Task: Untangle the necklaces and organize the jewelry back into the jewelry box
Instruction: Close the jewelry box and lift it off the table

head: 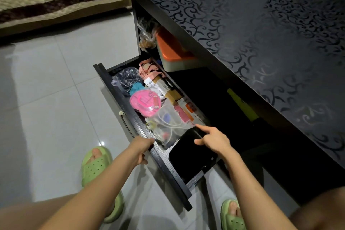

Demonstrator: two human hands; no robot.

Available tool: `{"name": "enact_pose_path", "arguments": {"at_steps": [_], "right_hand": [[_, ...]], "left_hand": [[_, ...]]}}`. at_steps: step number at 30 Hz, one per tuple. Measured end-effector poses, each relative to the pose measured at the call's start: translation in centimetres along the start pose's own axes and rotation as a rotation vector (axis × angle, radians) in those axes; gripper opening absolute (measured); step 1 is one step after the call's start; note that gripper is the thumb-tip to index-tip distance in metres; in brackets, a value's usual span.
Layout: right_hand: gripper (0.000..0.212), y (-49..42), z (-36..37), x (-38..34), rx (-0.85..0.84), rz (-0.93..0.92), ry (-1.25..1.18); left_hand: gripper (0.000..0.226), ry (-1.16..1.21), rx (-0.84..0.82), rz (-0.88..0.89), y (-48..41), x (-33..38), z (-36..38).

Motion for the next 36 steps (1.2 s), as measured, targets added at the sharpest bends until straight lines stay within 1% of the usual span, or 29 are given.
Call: {"name": "enact_pose_path", "arguments": {"at_steps": [2, 3, 5, 6, 8, 10, 12, 15, 18, 20, 23, 27, 32, 36], "right_hand": [[0.067, -1.9, 1.0, 1.4, -0.035, 0.018, -0.100], [0.066, -2.9, 1.1, 1.8, -0.042, 0.019, -0.181], [0.063, -3.9, 1.0, 1.8, -0.073, 0.021, -0.299], [0.062, -4.5, 1.1, 1.9, -0.074, 0.022, -0.299], [0.060, -5.1, 1.3, 2.1, -0.047, 0.007, -0.196], [0.059, -5.3, 1.9, 2.5, -0.014, -0.007, -0.024], [0.056, -5.5, 2.8, 2.9, 0.000, -0.003, 0.107], [0.061, -5.6, 3.7, 2.9, -0.006, -0.013, 0.189], [0.050, -4.8, 3.9, 1.9, 0.042, -0.078, 0.263], [0.046, -3.8, 3.9, 1.4, 0.084, -0.117, 0.265], [0.049, -2.2, 3.9, 1.0, 0.123, -0.123, 0.210], [0.041, 0.7, 4.2, 0.6, 0.205, -0.168, 0.209], [0.036, 2.3, 3.4, 0.3, 0.228, -0.173, 0.185], [0.033, 2.8, 1.6, 0.4, 0.261, -0.194, 0.122]], "left_hand": [[0.023, 0.020, 0.002, 0.005, -0.3, 0.3, 0.7], [0.019, 0.025, 0.012, 0.008, -0.6, 0.5, 0.8], [0.025, 0.044, 0.021, 0.024, -1.3, 0.8, 0.7], [0.029, 0.054, 0.023, 0.026, -1.8, 0.7, 0.7], [0.029, 0.079, 0.007, 0.016, -2.3, 0.2, 0.6], [0.024, 0.109, -0.009, 0.001, -2.3, -0.5, 0.7], [0.026, 0.141, -0.027, -0.010, -2.1, -0.7, 1.0], [0.030, 0.180, -0.027, -0.002, -2.1, -0.5, 0.8], [0.038, 0.213, -0.022, 0.016, -2.2, -0.2, 0.4], [0.041, 0.226, -0.015, 0.033, -2.3, 0.1, 0.3], [0.042, 0.262, -0.021, 0.041, -2.6, 0.5, 0.7], [0.046, 0.359, -0.036, 0.061, -3.1, 0.5, 1.8], [0.061, 0.519, -0.060, 0.136, -2.7, 2.6, 4.4], [0.064, 0.495, -0.082, 0.208, -1.3, 5.6, 6.6]]}}
Point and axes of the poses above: each hand's wrist, its own y-axis away from the middle knuckle, its own z-axis out of the palm, x = y × z, the point moved 5 cm from there along -y, towards the middle knuckle, and after that the axes turned 12 degrees about -y, right-handed, at the moved point
